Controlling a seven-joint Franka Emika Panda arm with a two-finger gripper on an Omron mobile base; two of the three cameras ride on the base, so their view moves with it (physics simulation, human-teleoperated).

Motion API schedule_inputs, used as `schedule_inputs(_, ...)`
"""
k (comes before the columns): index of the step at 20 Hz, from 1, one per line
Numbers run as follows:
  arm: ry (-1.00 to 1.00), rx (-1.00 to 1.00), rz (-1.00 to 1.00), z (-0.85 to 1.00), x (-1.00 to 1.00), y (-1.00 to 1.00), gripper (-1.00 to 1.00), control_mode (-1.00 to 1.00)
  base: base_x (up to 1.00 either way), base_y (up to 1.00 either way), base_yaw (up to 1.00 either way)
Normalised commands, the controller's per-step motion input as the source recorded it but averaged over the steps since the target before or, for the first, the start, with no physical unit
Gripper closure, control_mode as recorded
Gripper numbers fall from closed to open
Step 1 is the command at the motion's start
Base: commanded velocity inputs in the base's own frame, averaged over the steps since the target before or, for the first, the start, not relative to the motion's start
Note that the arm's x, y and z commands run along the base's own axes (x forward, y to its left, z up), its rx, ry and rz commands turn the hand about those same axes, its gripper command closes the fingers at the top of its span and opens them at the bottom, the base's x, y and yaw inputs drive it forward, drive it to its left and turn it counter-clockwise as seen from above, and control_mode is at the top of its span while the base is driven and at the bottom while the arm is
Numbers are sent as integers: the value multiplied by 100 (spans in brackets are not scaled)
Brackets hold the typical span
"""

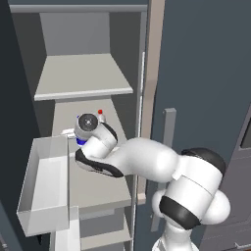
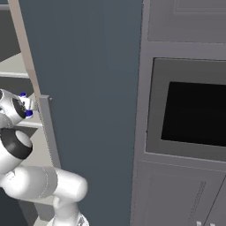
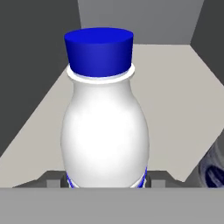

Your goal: Take the bottled waters from the counter and place them in the freezer to freeze. Close the freezer door after placing the bottles.

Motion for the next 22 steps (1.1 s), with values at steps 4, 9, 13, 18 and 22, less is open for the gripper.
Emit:
schedule_inputs(4,1,0,-6,-21,18,15,100,-100,0,0,0)
schedule_inputs(9,4,0,-5,-33,11,15,100,-100,0,0,0)
schedule_inputs(13,7,0,-3,-56,-23,6,100,-100,0,0,0)
schedule_inputs(18,3,0,-1,-26,-3,0,-100,-100,0,0,0)
schedule_inputs(22,0,0,0,-2,0,0,-100,-100,0,0,0)
